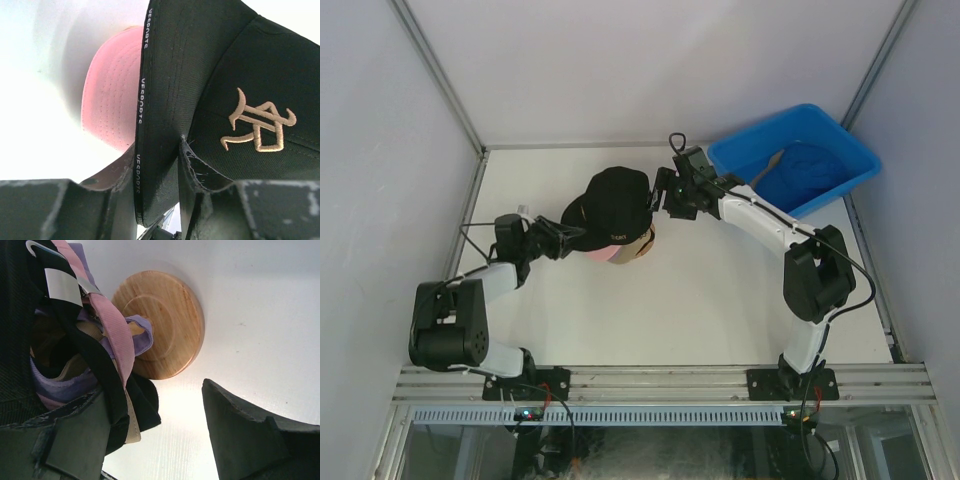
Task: Stack the hats
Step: Stack the hat on the hat.
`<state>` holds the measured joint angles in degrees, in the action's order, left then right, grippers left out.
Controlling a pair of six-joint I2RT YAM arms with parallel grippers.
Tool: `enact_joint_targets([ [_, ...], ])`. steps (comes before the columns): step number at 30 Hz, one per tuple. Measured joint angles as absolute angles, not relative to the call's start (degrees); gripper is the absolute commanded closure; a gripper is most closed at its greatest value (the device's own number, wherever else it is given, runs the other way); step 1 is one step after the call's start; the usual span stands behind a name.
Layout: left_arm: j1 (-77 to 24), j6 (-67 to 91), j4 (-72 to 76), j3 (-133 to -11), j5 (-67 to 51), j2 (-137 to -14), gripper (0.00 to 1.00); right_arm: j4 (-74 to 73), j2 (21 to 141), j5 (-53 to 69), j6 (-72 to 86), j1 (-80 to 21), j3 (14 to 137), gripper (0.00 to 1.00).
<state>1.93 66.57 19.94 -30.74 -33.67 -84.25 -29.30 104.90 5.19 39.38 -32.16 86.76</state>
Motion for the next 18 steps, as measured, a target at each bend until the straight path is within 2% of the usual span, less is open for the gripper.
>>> enact_joint_targets([
  [11,0.71,66.37,13.47,-30.70,-28.84,-79.92,0.67,-29.28,104.90,5.19,39.35,-31.94,86.76,0.31],
  [15,0.27,66.46,8.97,-30.39,-25.65,-75.81,0.63,-29.21,104.90,5.43,39.20,-31.92,86.74,0.31],
  [18,-0.01,66.39,5.08,-31.03,-23.77,-74.00,0.55,-29.21,104.90,5.91,39.11,-31.94,86.74,0.31],
])
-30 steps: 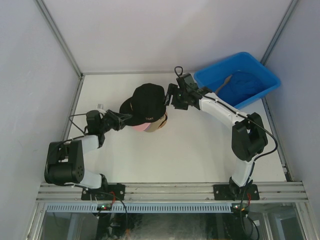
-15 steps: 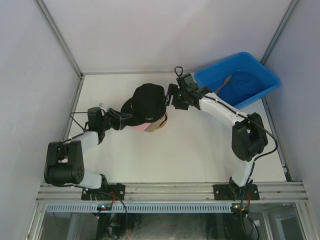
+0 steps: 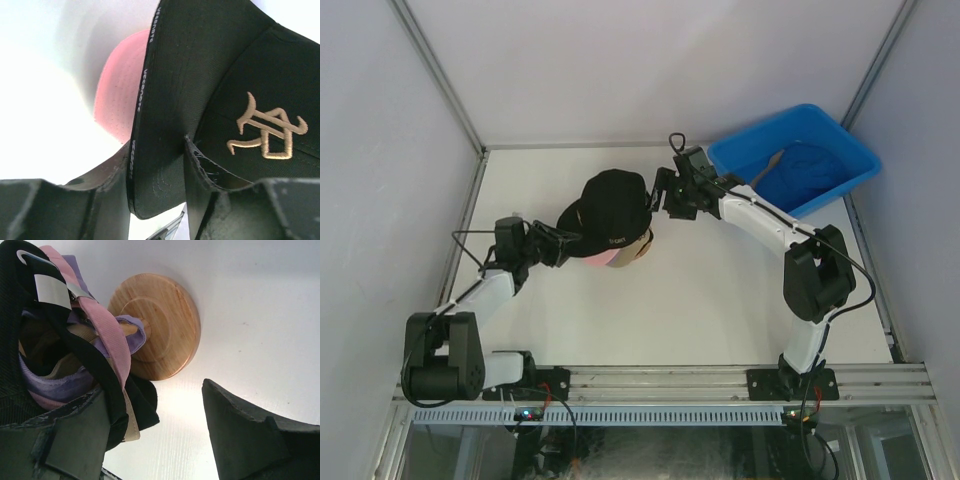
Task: Stack the hats
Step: Stack the hat on the hat.
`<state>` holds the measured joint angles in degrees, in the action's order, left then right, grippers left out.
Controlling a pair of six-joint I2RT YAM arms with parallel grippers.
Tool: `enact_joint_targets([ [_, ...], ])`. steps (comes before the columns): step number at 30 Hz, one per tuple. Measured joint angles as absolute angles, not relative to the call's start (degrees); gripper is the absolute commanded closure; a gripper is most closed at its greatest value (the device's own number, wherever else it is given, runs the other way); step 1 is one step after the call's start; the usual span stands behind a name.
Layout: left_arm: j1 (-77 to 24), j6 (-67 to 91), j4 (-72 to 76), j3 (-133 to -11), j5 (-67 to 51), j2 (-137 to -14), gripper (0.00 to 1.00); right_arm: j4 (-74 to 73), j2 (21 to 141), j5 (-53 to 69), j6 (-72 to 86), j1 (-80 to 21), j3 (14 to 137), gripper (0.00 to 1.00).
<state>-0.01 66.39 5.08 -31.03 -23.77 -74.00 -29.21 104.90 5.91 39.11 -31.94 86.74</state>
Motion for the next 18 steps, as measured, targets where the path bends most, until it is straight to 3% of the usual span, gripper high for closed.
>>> enact_joint_targets([
  [8,-0.25,66.52,-1.83,-31.97,-19.38,-72.20,0.44,-29.54,104.90,7.57,38.50,-31.94,86.74,0.31],
  [18,0.49,66.67,-21.21,-29.06,-5.54,-69.60,0.44,-30.39,104.90,8.23,38.13,-31.94,86.74,0.31],
])
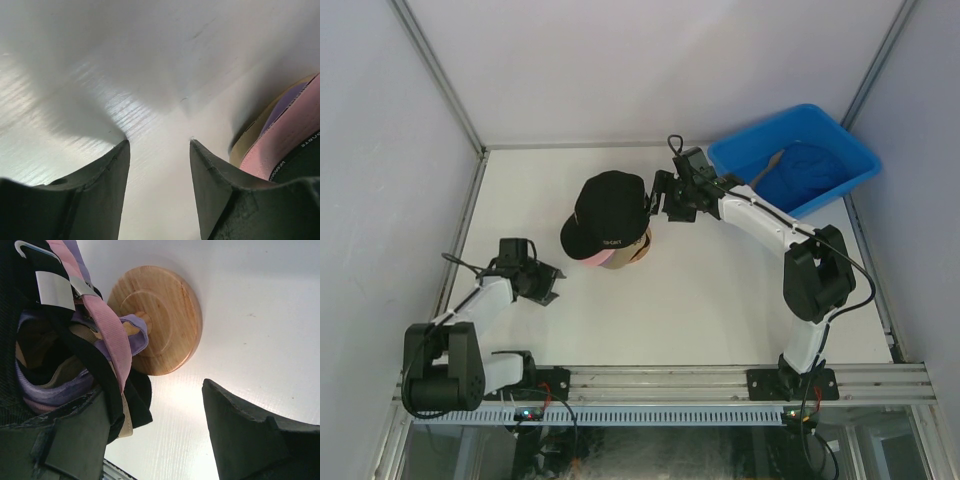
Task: Stack the hats
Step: Stack the hat on the hat.
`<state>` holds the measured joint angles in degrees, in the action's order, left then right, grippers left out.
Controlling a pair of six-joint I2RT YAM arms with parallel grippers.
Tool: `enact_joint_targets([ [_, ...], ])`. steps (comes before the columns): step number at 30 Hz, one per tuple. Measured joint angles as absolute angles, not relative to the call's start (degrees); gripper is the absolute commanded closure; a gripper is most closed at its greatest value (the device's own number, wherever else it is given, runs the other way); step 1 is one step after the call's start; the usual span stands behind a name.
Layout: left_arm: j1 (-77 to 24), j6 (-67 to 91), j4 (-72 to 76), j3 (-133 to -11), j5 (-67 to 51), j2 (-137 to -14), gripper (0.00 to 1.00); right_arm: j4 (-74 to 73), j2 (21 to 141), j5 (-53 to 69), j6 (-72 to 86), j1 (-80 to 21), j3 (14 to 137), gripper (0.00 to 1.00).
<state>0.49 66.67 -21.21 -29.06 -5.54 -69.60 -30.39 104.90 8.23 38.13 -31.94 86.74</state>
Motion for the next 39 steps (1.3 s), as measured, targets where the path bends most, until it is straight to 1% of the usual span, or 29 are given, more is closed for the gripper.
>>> enact_joint_targets([
  [7,0.51,66.87,-25.63,-28.82,-2.90,-66.76,0.47,-30.41,104.90,8.32,38.09,-31.94,86.74,0.31],
  [16,0.51,67.05,-34.41,-30.50,3.20,-55.90,0.49,-30.24,102.63,8.03,37.15,-31.29,85.27,0.31],
  [21,0.51,67.51,-36.93,-33.43,5.45,-52.40,0.50,-30.28,99.46,8.16,36.64,-30.24,85.01,0.31],
  [32,0.38,67.53,-39.07,-36.82,7.18,-50.02,0.50,-30.24,96.03,8.93,36.60,-27.88,85.01,0.30],
  [39,0.16,67.48,-34.79,-38.46,7.14,-49.10,0.51,-30.98,95.79,9.96,36.60,-27.77,88.07,0.31],
])
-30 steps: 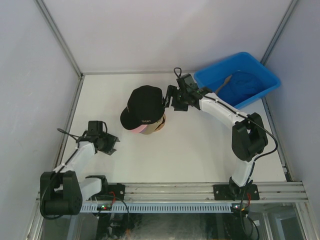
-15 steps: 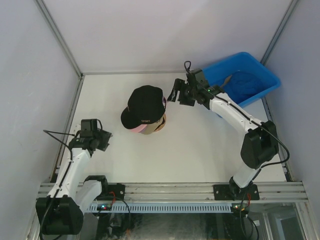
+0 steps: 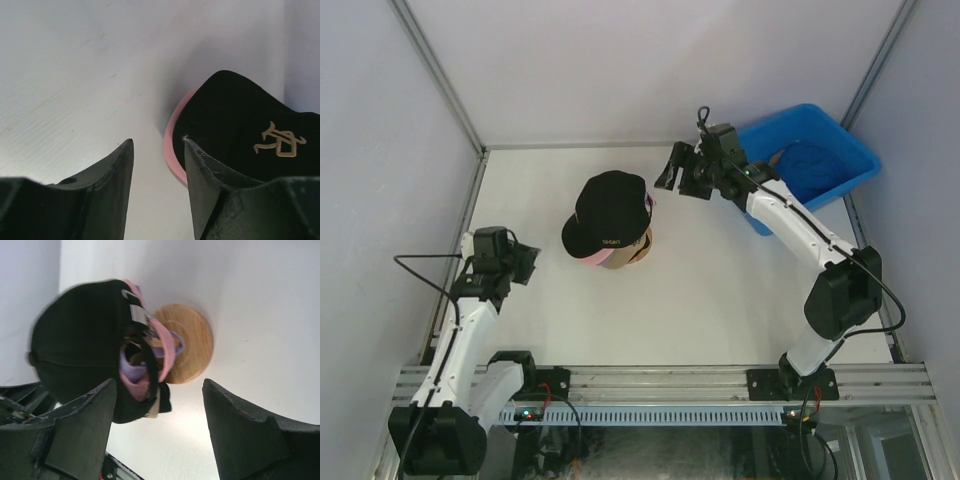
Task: Stack the hats
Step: Stack the hat on the hat.
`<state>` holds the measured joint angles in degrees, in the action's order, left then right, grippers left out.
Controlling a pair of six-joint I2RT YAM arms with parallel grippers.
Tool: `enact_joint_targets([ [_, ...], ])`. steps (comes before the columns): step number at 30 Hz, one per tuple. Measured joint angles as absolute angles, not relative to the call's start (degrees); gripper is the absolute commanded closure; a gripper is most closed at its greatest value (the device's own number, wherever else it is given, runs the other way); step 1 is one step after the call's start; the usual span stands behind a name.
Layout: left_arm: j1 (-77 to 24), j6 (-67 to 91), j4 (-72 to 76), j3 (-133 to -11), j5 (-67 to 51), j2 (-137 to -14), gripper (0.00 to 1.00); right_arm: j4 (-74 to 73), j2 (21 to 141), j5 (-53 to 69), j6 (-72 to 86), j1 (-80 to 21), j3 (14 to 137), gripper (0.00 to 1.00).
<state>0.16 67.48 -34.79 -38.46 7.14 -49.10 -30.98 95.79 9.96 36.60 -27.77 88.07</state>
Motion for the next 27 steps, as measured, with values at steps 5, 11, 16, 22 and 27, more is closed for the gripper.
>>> enact_joint_targets([
  [5,-0.51,67.42,-29.74,-39.99,5.61,-52.58,0.52,-31.18,96.49,10.87,36.56,-28.05,96.18,0.31],
  [11,-3.51,67.20,-24.62,-44.36,4.16,-60.84,0.54,-31.24,99.90,11.18,35.81,-29.85,104.77,0.32],
  [16,-5.96,66.85,-21.71,-47.05,4.05,-66.04,0.54,-32.03,103.35,11.68,35.22,-32.18,106.32,0.32],
  [22,-9.58,67.00,-19.57,-47.27,3.88,-70.91,0.55,-34.46,106.48,11.92,34.44,-34.26,106.30,0.32],
  [27,-12.08,67.53,-18.09,-47.03,3.92,-72.05,0.55,-34.65,106.83,11.99,34.17,-34.96,106.30,0.32],
])
